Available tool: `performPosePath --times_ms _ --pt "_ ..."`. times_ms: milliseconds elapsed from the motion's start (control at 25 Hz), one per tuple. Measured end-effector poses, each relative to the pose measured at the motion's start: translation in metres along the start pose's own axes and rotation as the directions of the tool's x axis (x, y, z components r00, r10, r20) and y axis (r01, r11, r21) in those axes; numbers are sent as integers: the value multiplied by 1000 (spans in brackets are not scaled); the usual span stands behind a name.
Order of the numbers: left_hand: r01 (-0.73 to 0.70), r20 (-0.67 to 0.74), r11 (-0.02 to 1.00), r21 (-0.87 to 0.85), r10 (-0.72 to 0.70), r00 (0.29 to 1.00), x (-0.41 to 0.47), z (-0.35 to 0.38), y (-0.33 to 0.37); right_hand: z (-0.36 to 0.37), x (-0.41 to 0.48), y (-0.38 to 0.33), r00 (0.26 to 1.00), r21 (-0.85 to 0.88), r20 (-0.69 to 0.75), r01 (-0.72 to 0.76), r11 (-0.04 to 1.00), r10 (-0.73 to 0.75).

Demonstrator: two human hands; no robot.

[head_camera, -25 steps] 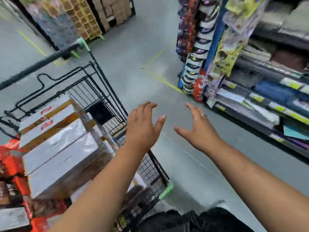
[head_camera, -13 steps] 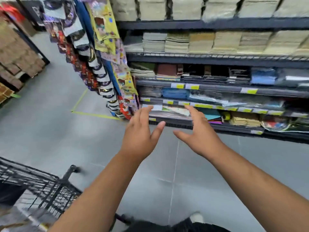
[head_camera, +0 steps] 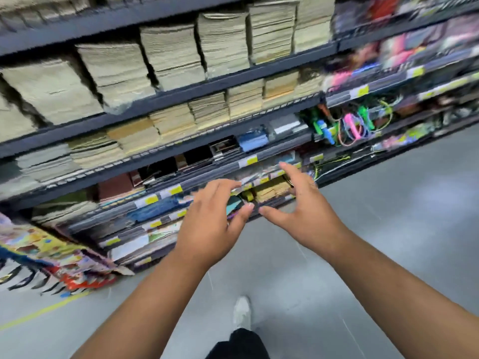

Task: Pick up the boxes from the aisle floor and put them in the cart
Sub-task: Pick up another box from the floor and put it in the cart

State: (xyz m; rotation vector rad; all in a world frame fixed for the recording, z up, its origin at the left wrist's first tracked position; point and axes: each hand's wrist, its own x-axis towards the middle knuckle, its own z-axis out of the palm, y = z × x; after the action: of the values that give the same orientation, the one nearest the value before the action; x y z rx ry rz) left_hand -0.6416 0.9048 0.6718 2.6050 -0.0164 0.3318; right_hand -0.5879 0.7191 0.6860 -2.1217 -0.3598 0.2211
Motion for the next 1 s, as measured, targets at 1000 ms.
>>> performPosePath --times_ms 1000 --pt "-626 262 715 -311 697 667 342 274 345 -373 56 212 637 139 -660 -416 899 397"
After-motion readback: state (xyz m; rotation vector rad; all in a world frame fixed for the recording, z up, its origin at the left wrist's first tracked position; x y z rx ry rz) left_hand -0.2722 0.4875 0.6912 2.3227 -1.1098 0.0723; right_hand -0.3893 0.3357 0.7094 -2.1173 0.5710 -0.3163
